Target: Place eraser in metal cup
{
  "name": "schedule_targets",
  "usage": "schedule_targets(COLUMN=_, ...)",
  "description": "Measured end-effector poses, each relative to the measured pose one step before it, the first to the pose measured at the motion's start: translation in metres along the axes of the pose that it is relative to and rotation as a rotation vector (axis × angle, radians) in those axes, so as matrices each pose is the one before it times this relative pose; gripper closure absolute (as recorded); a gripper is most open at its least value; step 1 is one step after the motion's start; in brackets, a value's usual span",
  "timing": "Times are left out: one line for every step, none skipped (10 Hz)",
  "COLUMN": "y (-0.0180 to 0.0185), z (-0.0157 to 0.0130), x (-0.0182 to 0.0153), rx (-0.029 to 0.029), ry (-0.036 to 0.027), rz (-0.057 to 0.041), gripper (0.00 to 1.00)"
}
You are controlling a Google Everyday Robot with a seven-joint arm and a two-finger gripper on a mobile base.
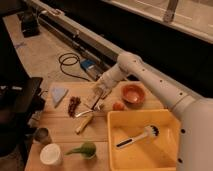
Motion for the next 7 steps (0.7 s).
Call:
schedule_targets(y=-0.01826, z=0.00793, x=-0.00913, rx=-0.00836, ry=0.00434, rz=-0.01897, gripper=1.00)
schedule_targets(y=-0.01312, z=0.00785, x=-0.00935, rx=-0.00955, ry=-0.00142, rz=-0.01095, gripper=1.00)
schedule_targets(y=0.00127, z=-0.00067, x=0.00080, rx=-0.00176, ry=0.00296, rz=0.00206, gripper=1.00)
schedule_targets(y=0.00088, z=-0.00115, x=0.00084, rx=0.00085, ry=0.00173, rz=0.00210, gripper=1.00)
schedule_targets(y=-0.00066, z=0.00083, x=-0.00063, rx=-0.00043, ry=-0.00137, rz=-0.00127, gripper=1.00)
schedule_targets(y=-0.00070, z=0.00046, x=-0.00041, rx=-0.00012, ry=-0.00077, rz=-0.00105, gripper=1.00)
schedule_targets(y=0.00124, z=-0.00070, x=0.00059, rx=0.00017, ry=0.00094, rz=0.00188, gripper=1.00)
